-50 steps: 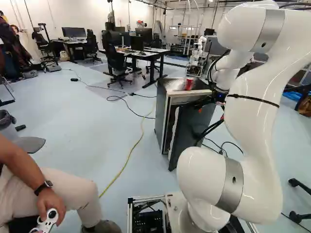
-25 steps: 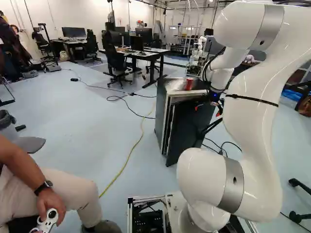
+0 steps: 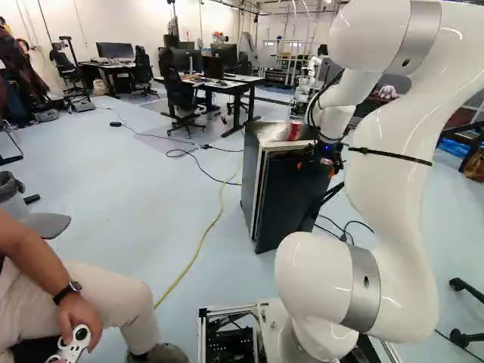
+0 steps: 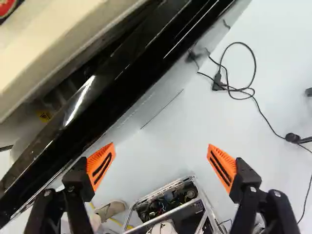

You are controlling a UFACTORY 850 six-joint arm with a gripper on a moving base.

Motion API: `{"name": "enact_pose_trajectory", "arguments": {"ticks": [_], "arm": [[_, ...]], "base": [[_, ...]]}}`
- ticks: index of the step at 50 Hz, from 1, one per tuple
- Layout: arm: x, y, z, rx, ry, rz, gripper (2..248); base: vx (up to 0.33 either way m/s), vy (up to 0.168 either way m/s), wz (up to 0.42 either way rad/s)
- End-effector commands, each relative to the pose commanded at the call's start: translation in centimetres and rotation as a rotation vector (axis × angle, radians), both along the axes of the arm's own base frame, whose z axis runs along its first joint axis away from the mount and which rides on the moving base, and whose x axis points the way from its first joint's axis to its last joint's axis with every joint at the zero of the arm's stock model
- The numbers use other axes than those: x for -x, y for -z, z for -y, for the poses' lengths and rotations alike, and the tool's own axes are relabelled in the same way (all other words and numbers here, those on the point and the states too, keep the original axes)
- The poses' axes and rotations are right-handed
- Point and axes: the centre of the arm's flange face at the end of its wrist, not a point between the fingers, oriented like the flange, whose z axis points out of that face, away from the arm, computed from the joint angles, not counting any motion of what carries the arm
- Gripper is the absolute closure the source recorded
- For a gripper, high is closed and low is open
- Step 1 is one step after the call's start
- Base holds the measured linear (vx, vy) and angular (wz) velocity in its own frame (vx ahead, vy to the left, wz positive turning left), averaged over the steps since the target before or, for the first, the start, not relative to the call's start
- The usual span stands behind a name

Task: Grab a drink from the fridge

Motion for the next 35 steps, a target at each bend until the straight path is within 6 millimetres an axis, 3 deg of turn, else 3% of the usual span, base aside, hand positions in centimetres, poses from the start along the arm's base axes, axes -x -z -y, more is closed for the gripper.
{"name": "enact_pose_trajectory", "arguments": {"ticks": [35], "arm": [[-0.8,-0.3,-4.2,0.028,-0.07,0.051,3]], "base": [[0.0,0.0,0.0]]}}
